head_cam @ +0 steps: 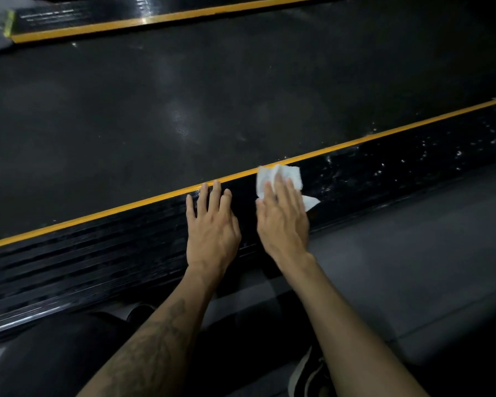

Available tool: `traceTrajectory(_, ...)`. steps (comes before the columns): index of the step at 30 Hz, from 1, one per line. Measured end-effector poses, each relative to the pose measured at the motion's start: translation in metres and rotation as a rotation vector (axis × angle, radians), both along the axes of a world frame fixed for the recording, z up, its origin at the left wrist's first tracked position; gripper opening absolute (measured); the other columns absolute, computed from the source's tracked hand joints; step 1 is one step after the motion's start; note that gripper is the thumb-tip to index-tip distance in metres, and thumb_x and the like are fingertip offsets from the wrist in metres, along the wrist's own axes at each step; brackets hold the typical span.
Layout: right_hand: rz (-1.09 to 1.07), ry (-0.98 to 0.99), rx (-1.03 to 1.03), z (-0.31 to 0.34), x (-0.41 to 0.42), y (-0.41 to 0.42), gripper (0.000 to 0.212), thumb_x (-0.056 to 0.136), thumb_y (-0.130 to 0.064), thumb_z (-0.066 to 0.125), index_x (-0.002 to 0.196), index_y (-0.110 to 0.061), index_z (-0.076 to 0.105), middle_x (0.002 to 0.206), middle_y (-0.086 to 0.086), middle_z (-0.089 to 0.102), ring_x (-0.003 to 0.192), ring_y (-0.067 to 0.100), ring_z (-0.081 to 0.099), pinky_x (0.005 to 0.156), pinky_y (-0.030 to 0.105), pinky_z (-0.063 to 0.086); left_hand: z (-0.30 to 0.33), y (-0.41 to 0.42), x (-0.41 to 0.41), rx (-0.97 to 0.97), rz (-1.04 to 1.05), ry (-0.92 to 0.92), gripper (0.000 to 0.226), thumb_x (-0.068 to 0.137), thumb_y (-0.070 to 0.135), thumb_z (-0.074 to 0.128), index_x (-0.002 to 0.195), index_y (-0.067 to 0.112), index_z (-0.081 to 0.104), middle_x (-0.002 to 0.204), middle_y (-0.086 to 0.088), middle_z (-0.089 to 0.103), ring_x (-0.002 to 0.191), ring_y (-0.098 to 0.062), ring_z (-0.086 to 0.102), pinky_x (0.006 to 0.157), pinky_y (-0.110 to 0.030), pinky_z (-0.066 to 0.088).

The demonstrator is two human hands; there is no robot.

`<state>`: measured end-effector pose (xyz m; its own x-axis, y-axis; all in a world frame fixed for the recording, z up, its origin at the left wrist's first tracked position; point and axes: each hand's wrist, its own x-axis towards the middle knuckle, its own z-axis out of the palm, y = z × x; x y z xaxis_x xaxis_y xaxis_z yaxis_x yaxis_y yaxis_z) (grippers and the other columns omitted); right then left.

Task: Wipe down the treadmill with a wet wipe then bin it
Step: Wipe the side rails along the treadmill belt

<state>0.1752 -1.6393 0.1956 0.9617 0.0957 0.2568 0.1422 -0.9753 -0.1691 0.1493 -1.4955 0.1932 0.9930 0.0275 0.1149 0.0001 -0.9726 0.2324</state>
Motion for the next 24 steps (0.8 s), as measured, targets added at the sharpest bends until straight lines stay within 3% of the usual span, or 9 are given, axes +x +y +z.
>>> traceTrajectory(3, 0.198, -0.064, -0.047, -0.01, 0.0, -0.005, 0.051, 0.103, -0.031, 0.035, 0.139, -0.004, 0.06, 0.15, 0.019, 0.053, 0.141, 0.034, 0.049, 0.112, 0.05, 0.045, -0.001, 0.0, -0.001, 0.012, -0.004, 0.004, 0.051, 0.101, 0.027, 0.028, 0.145, 0.011, 0.048, 0.164, -0.013, 0.035, 0.156, -0.032, 0.022, 0.125, -0.059, 0.018)
traceTrajectory(8, -0.025, -0.03, -0.046, 0.005, 0.009, -0.012, 0.054, 0.104, -0.033, 0.03, 0.139, -0.003, 0.059, 0.147, 0.022, 0.053, 0.137, 0.037, 0.051, 0.11, 0.05, 0.047, -0.001, 0.0, -0.001, 0.018, -0.012, 0.0, 0.049, 0.103, 0.025, 0.034, 0.148, 0.011, 0.047, 0.164, -0.013, 0.034, 0.156, -0.033, 0.022, 0.126, -0.059, 0.016)
traceTrajectory(13, 0.19, -0.087, -0.087, 0.001, 0.002, 0.003, 0.05, 0.101, -0.03, 0.035, 0.133, -0.005, 0.064, 0.136, 0.02, 0.062, 0.128, 0.037, 0.058, 0.106, 0.049, 0.05, 0.0, 0.001, -0.002, -0.003, -0.003, 0.017, 0.054, 0.101, 0.029, 0.025, 0.149, 0.012, 0.046, 0.165, -0.013, 0.033, 0.157, -0.031, 0.02, 0.127, -0.057, 0.014)
traceTrajectory(17, -0.013, -0.035, -0.095, 0.007, 0.008, -0.005, 0.051, 0.102, -0.029, 0.033, 0.133, -0.002, 0.063, 0.137, 0.021, 0.062, 0.13, 0.036, 0.057, 0.106, 0.049, 0.05, -0.001, 0.001, -0.002, 0.001, -0.007, 0.004, 0.055, 0.102, 0.029, 0.026, 0.149, 0.011, 0.047, 0.164, -0.013, 0.035, 0.156, -0.031, 0.022, 0.127, -0.056, 0.015)
traceTrajectory(22, 0.318, -0.136, -0.095, 0.004, -0.002, 0.018, 0.043, 0.102, -0.02, 0.04, 0.128, 0.003, 0.065, 0.126, 0.019, 0.067, 0.124, 0.033, 0.059, 0.109, 0.045, 0.047, 0.001, 0.001, -0.004, -0.013, -0.006, 0.01, 0.056, 0.105, 0.031, 0.021, 0.152, 0.011, 0.046, 0.164, -0.013, 0.035, 0.157, -0.03, 0.022, 0.128, -0.053, 0.013)
traceTrajectory(24, 0.259, -0.113, -0.02, 0.007, 0.004, -0.004, 0.044, 0.101, -0.022, 0.039, 0.127, 0.002, 0.065, 0.125, 0.018, 0.067, 0.121, 0.032, 0.06, 0.103, 0.047, 0.051, 0.002, 0.002, -0.005, -0.008, -0.007, -0.001, 0.054, 0.104, 0.029, 0.025, 0.151, 0.011, 0.047, 0.163, -0.013, 0.036, 0.156, -0.03, 0.024, 0.127, -0.054, 0.017)
